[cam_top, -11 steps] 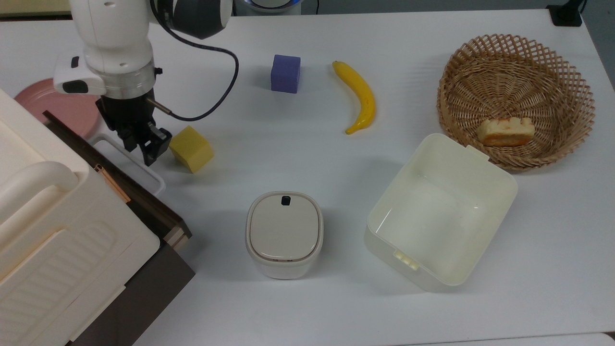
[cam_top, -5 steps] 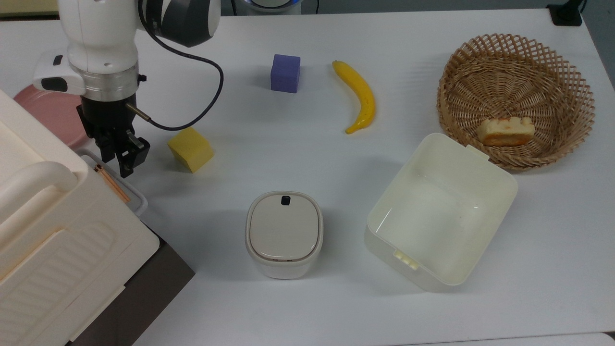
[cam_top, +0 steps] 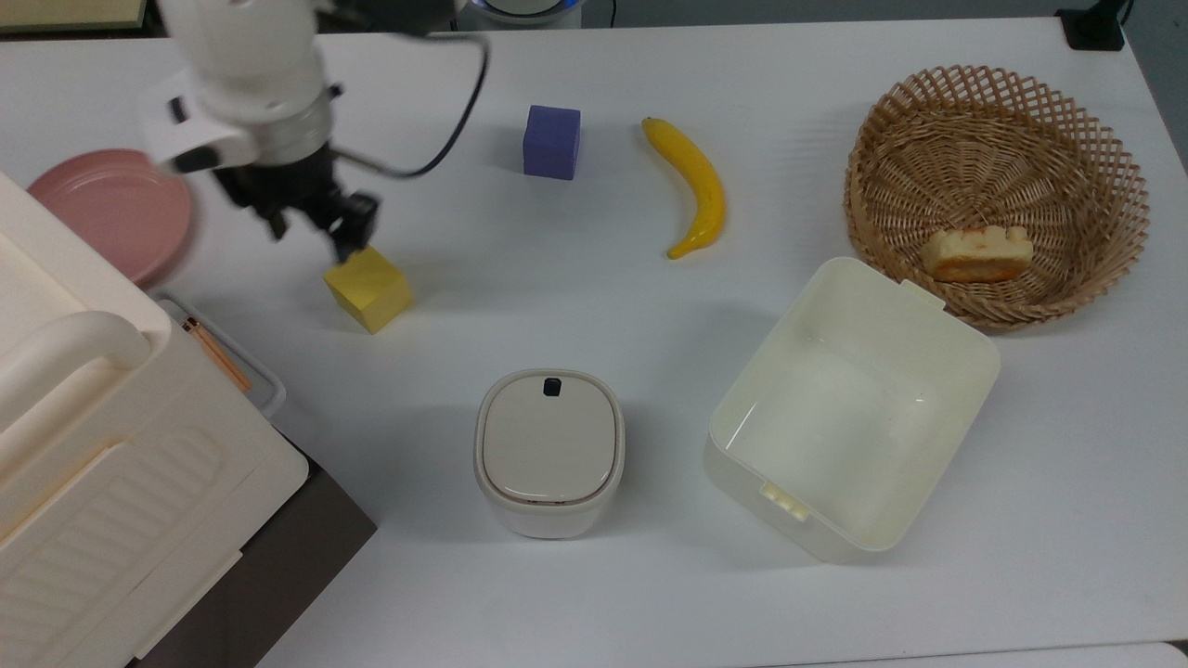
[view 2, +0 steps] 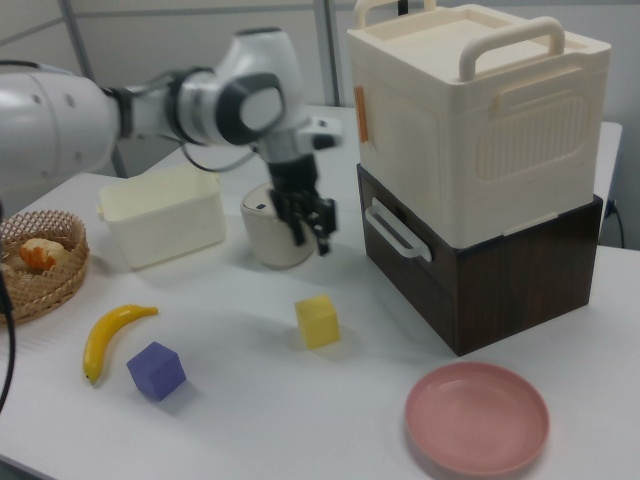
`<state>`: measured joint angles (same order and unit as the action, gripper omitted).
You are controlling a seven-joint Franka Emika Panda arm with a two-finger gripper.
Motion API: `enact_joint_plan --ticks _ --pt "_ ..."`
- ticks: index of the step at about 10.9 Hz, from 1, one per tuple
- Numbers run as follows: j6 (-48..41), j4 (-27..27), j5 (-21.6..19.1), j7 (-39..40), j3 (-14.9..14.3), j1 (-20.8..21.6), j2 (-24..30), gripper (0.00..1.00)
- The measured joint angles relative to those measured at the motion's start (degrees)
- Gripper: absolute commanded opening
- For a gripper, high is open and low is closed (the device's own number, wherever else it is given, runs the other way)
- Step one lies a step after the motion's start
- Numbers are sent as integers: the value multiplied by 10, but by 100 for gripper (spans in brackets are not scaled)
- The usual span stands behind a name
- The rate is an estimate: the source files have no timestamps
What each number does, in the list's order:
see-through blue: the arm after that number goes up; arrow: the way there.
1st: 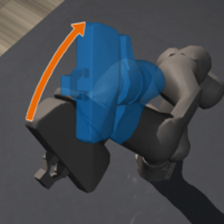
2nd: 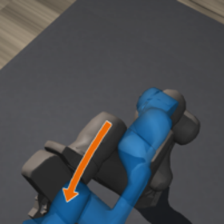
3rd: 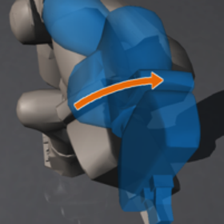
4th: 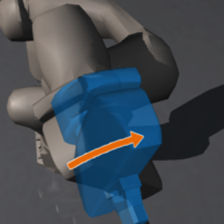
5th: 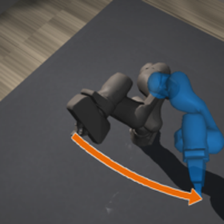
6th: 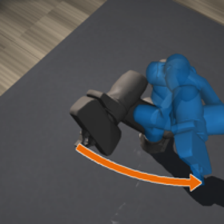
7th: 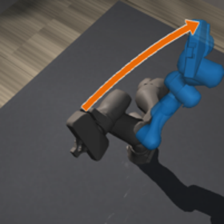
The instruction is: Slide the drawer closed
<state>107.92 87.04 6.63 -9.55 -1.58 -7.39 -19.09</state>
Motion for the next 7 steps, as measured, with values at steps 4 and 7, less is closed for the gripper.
enact_joint_plan --ticks 4,7 --pt "-126 2 -19 45 3 64 71 100" --pt "-135 8 -19 46 3 89 89 100"
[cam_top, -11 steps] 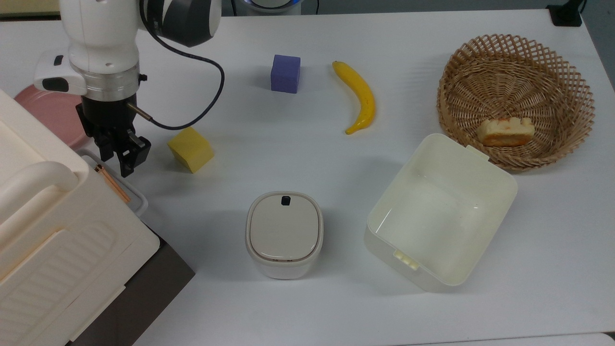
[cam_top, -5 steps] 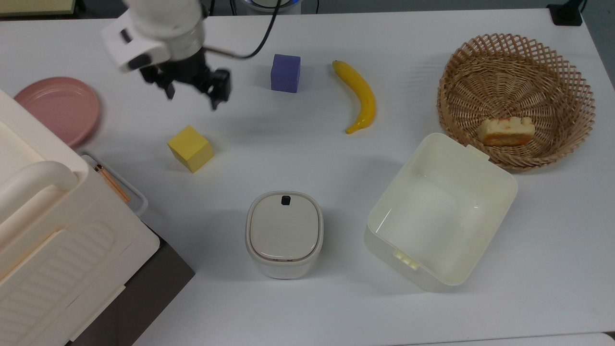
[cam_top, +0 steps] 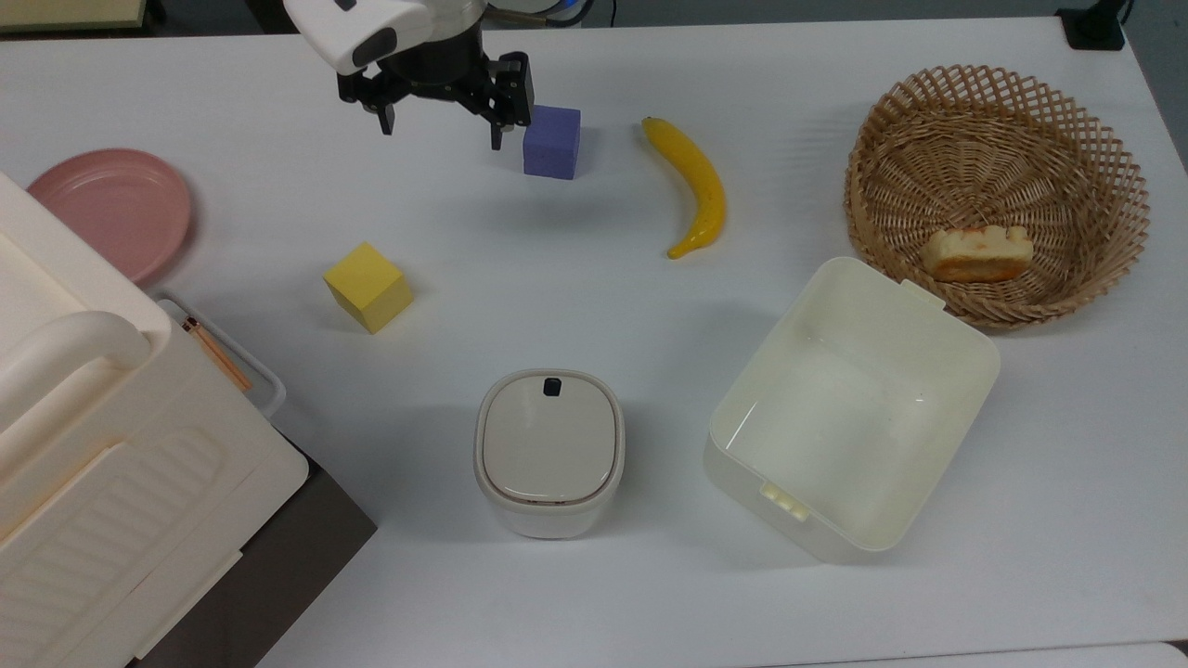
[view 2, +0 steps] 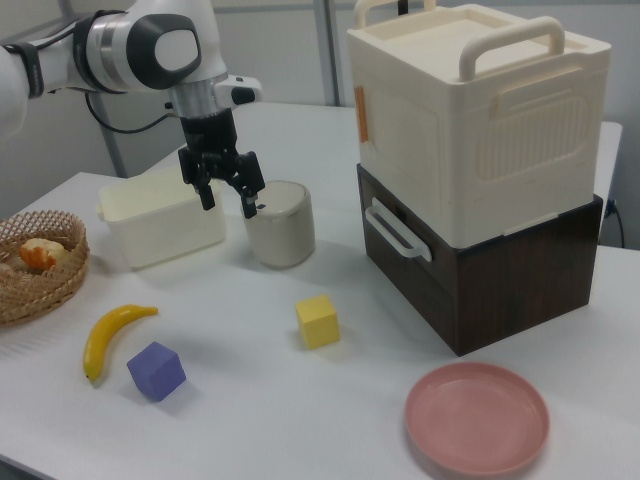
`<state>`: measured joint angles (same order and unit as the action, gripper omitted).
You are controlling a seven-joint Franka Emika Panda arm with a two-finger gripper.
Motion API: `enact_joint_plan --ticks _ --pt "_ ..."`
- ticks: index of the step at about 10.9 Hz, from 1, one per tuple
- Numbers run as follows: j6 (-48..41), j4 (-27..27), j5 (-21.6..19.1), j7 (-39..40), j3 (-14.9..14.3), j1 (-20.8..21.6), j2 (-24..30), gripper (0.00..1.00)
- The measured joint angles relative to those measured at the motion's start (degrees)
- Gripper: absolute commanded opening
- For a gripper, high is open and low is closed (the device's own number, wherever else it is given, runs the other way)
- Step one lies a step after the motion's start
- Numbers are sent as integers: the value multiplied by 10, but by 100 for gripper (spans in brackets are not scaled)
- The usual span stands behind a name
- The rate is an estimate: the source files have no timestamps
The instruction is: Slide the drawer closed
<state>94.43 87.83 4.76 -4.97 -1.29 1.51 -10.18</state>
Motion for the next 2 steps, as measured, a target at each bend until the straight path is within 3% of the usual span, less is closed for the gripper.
enact_joint_plan --ticks 2 --pt "0 0 0 0 -6 -3 7 100"
